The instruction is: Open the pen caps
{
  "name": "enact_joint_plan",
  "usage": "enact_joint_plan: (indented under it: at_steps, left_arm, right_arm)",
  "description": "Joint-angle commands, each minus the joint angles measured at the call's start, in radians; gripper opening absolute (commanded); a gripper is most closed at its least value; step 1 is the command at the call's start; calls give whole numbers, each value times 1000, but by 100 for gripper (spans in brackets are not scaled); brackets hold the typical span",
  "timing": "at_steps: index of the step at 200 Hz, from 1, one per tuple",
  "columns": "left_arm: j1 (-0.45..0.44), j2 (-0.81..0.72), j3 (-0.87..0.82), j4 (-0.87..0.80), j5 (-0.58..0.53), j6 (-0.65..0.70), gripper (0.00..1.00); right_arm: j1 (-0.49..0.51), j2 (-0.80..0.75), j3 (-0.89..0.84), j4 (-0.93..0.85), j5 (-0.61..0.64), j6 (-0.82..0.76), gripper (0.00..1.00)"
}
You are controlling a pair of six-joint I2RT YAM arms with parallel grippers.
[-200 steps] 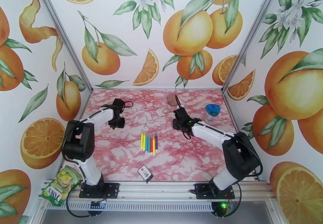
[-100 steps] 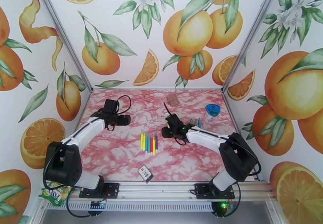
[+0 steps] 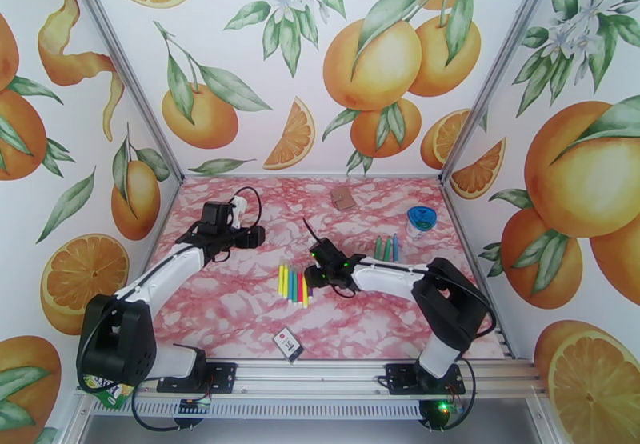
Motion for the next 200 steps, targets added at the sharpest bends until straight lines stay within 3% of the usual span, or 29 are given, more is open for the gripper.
enact_joint_plan:
  at_steps: [1, 200]
  left_arm:
    - [6, -35, -25, 62, 18, -4, 86]
    - [6, -37, -48, 93, -1, -25, 87]
  right_arm:
    - [13, 24, 31, 15, -8, 26, 45]
    - [57, 93, 108, -176, 150, 37, 38]
